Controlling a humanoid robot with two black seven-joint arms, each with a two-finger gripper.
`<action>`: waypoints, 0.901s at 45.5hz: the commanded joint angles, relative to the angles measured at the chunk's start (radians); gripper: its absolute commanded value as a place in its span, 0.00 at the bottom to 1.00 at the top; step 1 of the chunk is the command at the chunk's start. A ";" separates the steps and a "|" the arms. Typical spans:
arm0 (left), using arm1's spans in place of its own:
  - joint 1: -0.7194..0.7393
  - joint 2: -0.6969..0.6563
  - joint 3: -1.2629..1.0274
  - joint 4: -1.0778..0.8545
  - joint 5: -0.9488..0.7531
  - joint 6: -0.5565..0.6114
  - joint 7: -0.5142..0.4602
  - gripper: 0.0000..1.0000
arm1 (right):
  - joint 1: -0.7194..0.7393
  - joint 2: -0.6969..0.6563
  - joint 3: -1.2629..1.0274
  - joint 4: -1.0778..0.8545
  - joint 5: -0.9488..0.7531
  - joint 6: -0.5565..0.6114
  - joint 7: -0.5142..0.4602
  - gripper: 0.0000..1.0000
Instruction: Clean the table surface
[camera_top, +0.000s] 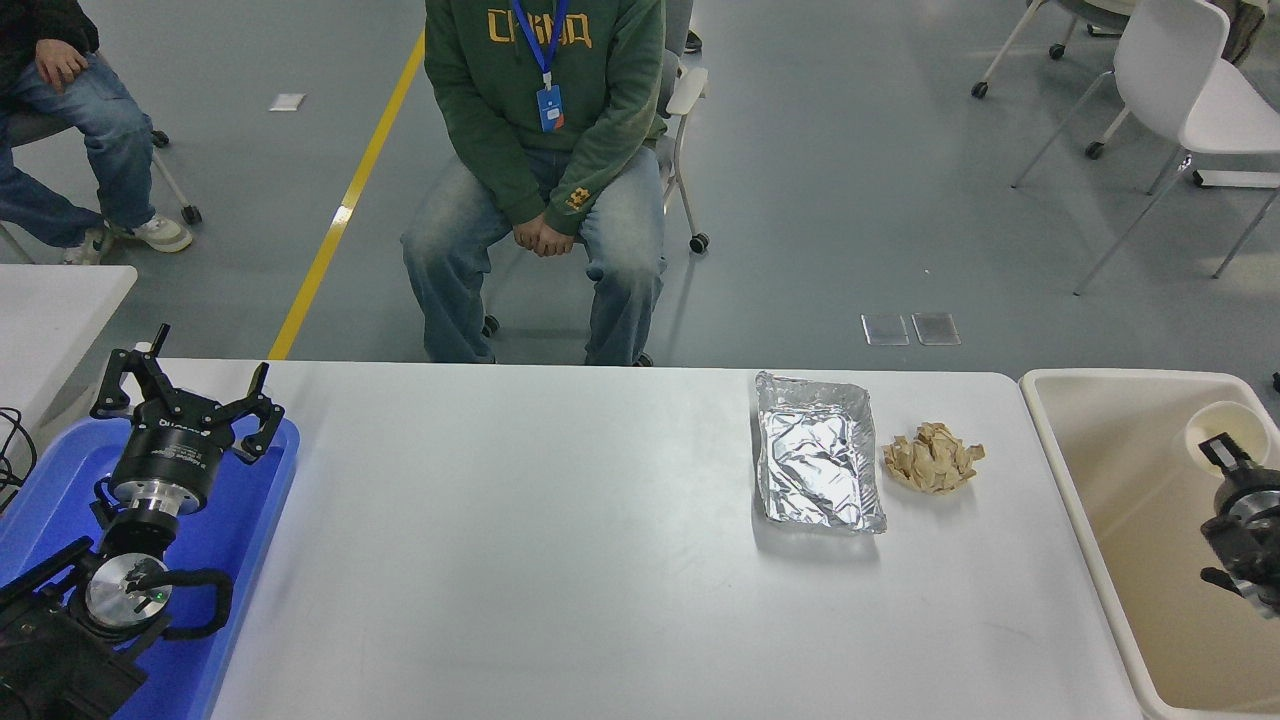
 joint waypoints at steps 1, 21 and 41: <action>0.000 0.000 0.000 0.000 0.000 0.000 0.000 1.00 | 0.008 0.001 0.000 0.000 0.003 -0.013 0.002 1.00; 0.000 0.000 0.000 0.000 0.000 0.000 0.000 1.00 | 0.028 0.001 0.002 0.009 0.003 -0.007 0.002 1.00; 0.000 0.000 0.000 0.000 0.000 0.000 0.000 1.00 | 0.089 -0.080 0.127 0.110 0.003 0.031 0.002 1.00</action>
